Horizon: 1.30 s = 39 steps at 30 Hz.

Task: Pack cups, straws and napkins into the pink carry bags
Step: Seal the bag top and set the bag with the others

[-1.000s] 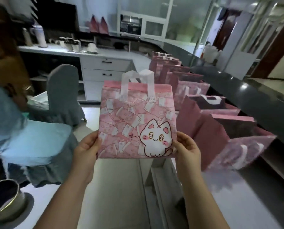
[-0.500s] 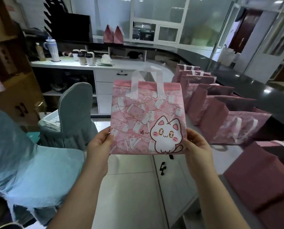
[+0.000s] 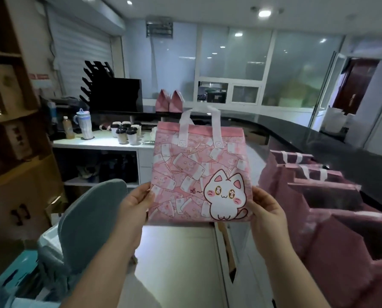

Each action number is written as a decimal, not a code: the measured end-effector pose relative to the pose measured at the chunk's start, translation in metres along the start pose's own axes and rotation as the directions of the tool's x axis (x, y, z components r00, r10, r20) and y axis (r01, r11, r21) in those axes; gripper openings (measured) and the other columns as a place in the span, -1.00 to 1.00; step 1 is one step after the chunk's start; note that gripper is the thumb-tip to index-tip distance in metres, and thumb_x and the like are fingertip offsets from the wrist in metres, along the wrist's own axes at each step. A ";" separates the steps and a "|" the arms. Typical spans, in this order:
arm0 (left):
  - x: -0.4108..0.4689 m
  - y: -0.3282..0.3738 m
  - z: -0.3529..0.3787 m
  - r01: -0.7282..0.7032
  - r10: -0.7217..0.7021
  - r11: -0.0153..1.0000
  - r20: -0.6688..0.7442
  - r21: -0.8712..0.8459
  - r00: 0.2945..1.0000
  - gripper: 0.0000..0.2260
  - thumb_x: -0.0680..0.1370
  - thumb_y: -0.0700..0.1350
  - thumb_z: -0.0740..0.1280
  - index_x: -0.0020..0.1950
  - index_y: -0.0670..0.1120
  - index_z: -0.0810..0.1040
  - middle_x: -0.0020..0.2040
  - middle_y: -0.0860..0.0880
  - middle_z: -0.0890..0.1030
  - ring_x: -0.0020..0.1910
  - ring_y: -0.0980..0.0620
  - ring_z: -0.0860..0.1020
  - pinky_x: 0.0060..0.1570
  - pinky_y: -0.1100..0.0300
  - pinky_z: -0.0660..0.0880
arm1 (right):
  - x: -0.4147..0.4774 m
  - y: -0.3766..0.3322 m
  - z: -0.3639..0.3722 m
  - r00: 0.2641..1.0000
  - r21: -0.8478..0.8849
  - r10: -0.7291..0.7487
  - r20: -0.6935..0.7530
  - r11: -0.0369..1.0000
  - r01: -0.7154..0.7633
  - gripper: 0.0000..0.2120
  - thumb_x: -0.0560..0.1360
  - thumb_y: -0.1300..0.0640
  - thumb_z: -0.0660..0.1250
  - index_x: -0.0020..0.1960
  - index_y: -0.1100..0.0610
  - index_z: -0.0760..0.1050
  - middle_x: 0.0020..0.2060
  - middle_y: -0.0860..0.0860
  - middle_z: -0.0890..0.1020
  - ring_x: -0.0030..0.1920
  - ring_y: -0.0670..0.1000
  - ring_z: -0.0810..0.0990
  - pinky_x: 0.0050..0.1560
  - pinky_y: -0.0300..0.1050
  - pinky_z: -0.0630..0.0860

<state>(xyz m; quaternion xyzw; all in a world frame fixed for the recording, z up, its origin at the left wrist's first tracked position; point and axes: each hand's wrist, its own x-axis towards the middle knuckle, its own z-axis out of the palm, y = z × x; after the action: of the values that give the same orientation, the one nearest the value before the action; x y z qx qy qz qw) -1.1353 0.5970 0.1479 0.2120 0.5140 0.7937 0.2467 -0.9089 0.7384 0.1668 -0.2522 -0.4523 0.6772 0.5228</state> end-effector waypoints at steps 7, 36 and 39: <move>0.196 0.033 0.004 -0.136 0.140 0.986 -0.030 0.093 0.990 -0.78 0.59 -0.28 0.27 0.09 -0.02 0.60 0.03 0.01 0.70 0.00 0.02 0.67 -0.11 0.12 0.60 | 0.178 0.035 0.109 0.991 -0.029 -0.013 0.134 0.999 0.017 -0.72 0.45 0.44 0.29 0.03 0.17 0.62 -0.02 0.19 0.69 -0.01 0.23 0.65 0.01 0.13 0.60; 0.866 -0.030 0.168 -0.146 0.140 0.989 0.200 0.015 0.970 -0.77 0.61 -0.32 0.24 0.21 -0.13 0.55 0.07 -0.02 0.67 -0.02 0.02 0.64 -0.14 0.15 0.58 | 0.788 0.166 0.280 0.979 -0.022 -0.203 0.001 0.979 0.203 -0.72 0.47 0.45 0.27 0.13 0.26 0.56 0.01 0.23 0.67 0.00 0.29 0.63 0.02 0.32 0.55; 0.929 -0.035 0.202 -0.156 0.149 0.988 0.201 0.020 0.968 -0.78 0.60 -0.32 0.26 0.21 -0.14 0.53 0.10 -0.07 0.66 0.04 -0.04 0.61 -0.01 0.08 0.56 | 0.859 0.167 0.285 0.977 -0.036 -0.213 0.014 0.976 0.214 -0.71 0.46 0.47 0.26 0.10 0.23 0.58 -0.02 0.19 0.69 -0.05 0.22 0.65 -0.04 0.24 0.59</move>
<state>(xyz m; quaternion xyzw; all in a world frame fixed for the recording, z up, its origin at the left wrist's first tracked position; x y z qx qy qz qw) -1.7427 1.3195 0.2698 0.3334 0.4832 0.7757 0.2314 -1.5012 1.4361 0.2650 -0.2085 -0.4920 0.6097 0.5854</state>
